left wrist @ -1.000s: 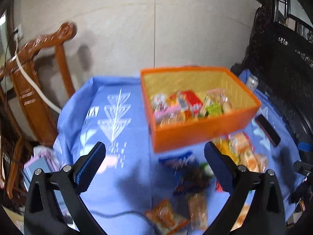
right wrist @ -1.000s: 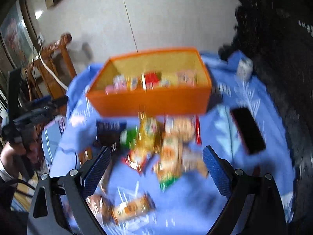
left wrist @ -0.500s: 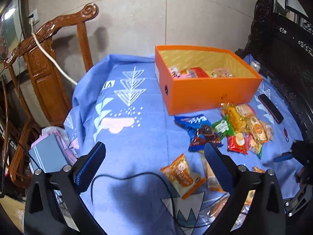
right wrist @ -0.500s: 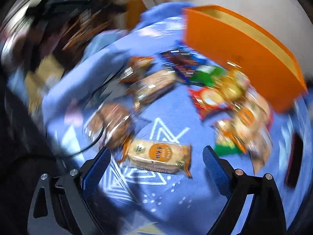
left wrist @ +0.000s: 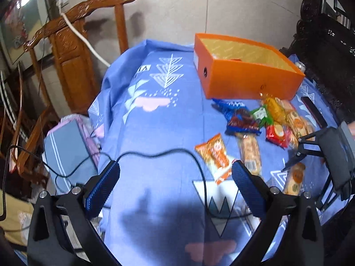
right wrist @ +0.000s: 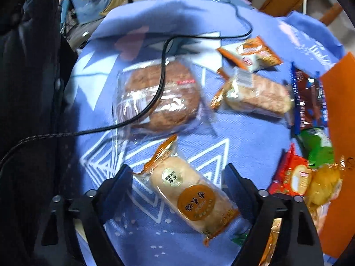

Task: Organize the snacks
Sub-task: 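Grasp the orange-label rice cake pack with the right tool while the left tool grasps a tan bread pack, then carry both packs over the orange box and open both tools, then grasp the tan pack with white strip with the right tool, then grasp the blue cocoa cookie bag with the left tool while the right tool holds its pack, then carry both packs into the orange box and open both tools, then move both open tools back to the remaining snacks, then grasp the orange-label rice cake pack with the right tool while the left tool grasps the yellow bread bag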

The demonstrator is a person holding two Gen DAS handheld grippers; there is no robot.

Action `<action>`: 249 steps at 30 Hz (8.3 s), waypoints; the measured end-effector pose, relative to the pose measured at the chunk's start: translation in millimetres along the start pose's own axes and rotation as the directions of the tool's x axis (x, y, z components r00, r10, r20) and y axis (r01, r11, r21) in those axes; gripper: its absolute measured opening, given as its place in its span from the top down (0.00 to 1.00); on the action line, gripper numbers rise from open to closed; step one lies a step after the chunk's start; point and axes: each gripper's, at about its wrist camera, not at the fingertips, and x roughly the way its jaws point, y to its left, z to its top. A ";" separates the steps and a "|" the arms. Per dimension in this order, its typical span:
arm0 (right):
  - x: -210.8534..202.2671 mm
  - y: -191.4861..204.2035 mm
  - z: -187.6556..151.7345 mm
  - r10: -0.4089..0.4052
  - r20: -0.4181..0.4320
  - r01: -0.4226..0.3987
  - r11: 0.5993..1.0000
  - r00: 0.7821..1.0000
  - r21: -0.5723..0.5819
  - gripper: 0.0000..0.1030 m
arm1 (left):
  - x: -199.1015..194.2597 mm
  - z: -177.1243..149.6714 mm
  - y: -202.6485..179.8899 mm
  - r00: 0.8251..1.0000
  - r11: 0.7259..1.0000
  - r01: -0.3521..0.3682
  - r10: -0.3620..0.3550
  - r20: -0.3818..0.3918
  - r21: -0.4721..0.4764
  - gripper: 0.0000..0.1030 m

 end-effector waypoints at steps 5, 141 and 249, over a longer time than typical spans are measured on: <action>-2.2 -5.7 -7.6 -0.050 0.021 0.049 0.998 0.999 0.038 0.60 | 2.3 -10.5 0.7 1.000 0.999 -0.015 0.014 -0.024 -0.030 0.04; -101.2 -51.2 -154.5 -0.415 0.112 0.137 0.524 0.903 0.841 0.72 | 207.1 96.6 -121.3 0.895 0.880 0.438 -0.408 -0.181 0.184 0.16; -81.3 -78.4 -204.0 -0.525 0.075 -0.120 -0.053 0.848 0.991 0.65 | 159.9 125.3 -265.5 0.956 0.960 0.261 -0.243 -0.165 0.100 0.04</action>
